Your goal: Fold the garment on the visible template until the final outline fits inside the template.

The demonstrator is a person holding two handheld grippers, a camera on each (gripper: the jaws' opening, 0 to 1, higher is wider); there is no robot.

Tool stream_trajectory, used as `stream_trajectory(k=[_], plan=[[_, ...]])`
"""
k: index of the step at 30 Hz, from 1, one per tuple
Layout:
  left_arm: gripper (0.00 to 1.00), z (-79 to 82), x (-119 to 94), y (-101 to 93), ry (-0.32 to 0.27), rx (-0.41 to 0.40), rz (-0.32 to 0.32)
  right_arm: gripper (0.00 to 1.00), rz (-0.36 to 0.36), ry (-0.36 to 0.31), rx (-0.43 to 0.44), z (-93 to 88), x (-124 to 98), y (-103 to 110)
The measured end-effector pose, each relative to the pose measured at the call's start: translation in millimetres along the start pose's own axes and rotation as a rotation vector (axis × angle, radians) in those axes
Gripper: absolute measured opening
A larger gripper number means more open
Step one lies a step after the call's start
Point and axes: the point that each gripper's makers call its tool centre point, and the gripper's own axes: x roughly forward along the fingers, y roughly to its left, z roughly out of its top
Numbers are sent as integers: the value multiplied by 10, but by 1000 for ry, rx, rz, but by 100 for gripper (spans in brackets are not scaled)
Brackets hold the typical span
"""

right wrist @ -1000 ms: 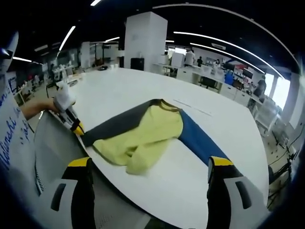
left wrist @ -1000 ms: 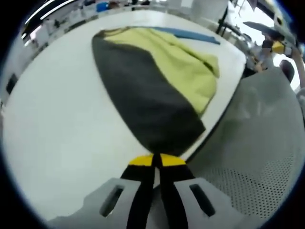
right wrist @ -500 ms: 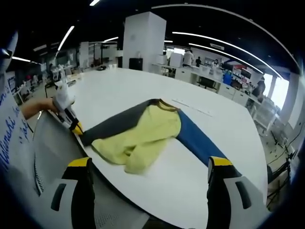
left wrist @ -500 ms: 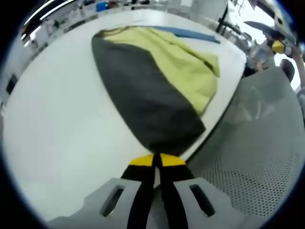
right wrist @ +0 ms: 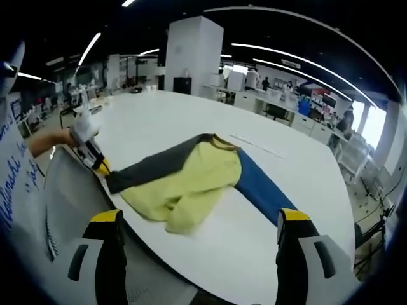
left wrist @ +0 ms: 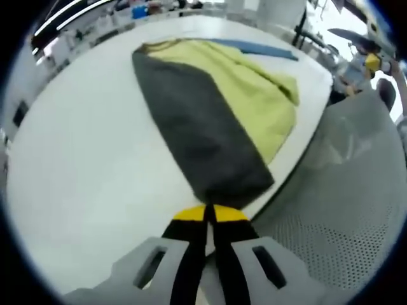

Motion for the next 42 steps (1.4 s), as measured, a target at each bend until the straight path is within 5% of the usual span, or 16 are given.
stream_trajectory(k=[17, 27, 42], plan=[[0, 234, -345, 270, -44, 23, 63, 100, -9, -18, -2, 45, -28, -12], [0, 100, -356, 486, 7, 25, 91, 100, -31, -15, 13, -46, -110, -28], [0, 48, -556, 1104, 35, -3, 181, 100, -48, -9, 22, -60, -135, -33]])
